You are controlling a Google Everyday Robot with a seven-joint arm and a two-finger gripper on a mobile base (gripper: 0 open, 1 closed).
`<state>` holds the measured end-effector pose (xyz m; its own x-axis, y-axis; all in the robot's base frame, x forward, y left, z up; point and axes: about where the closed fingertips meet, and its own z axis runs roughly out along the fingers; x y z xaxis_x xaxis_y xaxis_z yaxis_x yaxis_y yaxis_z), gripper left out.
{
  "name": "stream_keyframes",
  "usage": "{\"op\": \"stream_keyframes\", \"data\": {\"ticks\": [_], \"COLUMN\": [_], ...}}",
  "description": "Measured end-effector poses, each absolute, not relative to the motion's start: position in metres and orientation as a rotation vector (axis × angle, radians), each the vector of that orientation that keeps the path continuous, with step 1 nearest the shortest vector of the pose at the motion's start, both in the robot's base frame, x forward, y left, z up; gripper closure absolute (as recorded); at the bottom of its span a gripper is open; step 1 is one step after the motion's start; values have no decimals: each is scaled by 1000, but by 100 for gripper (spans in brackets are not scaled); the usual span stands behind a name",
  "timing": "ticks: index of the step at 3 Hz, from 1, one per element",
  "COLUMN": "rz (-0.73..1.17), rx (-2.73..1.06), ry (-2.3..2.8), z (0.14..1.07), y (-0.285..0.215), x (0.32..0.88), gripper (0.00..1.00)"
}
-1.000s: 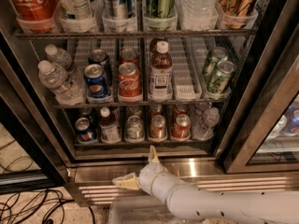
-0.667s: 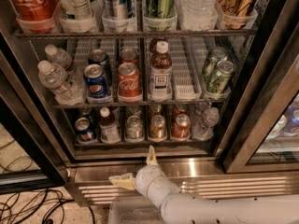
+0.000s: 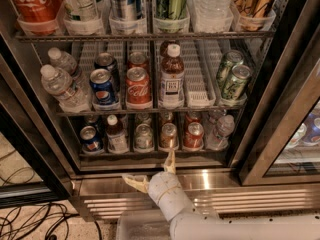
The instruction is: Pick 7up can from bottom shelf of fridge
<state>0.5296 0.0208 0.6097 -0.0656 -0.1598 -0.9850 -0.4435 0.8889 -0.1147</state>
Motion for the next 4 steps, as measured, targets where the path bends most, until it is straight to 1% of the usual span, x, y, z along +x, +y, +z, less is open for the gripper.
{"op": "stream_keyframes", "data": {"ticks": [1,2,3,4], "rz": [247,207,156,115], "rx": [-475,-461,-450,-433], "ry": [1639,1587,1513,1459], "z": [610,609,611,613], "y": [21,24,28,30], "x": [530,537,550,560], "gripper": [0,0,3,14]}}
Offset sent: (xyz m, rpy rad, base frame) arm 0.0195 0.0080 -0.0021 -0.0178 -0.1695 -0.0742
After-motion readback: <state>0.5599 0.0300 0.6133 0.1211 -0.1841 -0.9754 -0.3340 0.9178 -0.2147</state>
